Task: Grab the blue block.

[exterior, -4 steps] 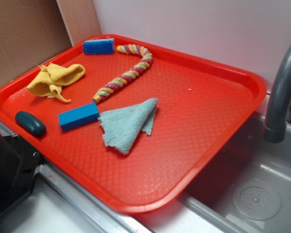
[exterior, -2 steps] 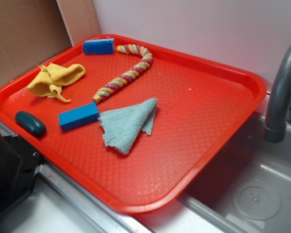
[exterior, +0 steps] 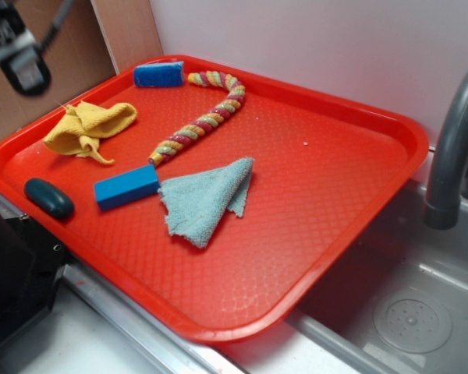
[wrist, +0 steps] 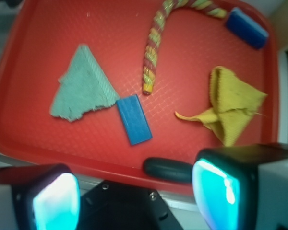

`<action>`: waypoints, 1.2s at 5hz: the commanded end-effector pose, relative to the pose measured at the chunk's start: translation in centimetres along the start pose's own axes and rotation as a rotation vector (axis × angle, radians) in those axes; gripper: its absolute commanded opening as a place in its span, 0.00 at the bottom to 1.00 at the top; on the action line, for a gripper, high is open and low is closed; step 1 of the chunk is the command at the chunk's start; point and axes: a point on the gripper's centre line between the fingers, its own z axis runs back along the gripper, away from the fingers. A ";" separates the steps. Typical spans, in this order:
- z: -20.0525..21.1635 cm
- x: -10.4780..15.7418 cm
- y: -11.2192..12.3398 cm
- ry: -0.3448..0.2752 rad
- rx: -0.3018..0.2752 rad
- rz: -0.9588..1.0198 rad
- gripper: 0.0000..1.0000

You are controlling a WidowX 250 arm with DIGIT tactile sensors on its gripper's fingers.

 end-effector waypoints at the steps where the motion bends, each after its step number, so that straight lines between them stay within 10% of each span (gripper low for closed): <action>1: -7.4 1.6 0.6 0.077 -0.042 -0.066 1.00; 4: -13.1 1.6 0.5 0.171 -0.025 -0.148 1.00; 5: -12.6 1.9 0.8 0.188 0.016 -0.108 0.00; 6: -12.6 1.9 0.9 0.195 0.036 -0.103 0.00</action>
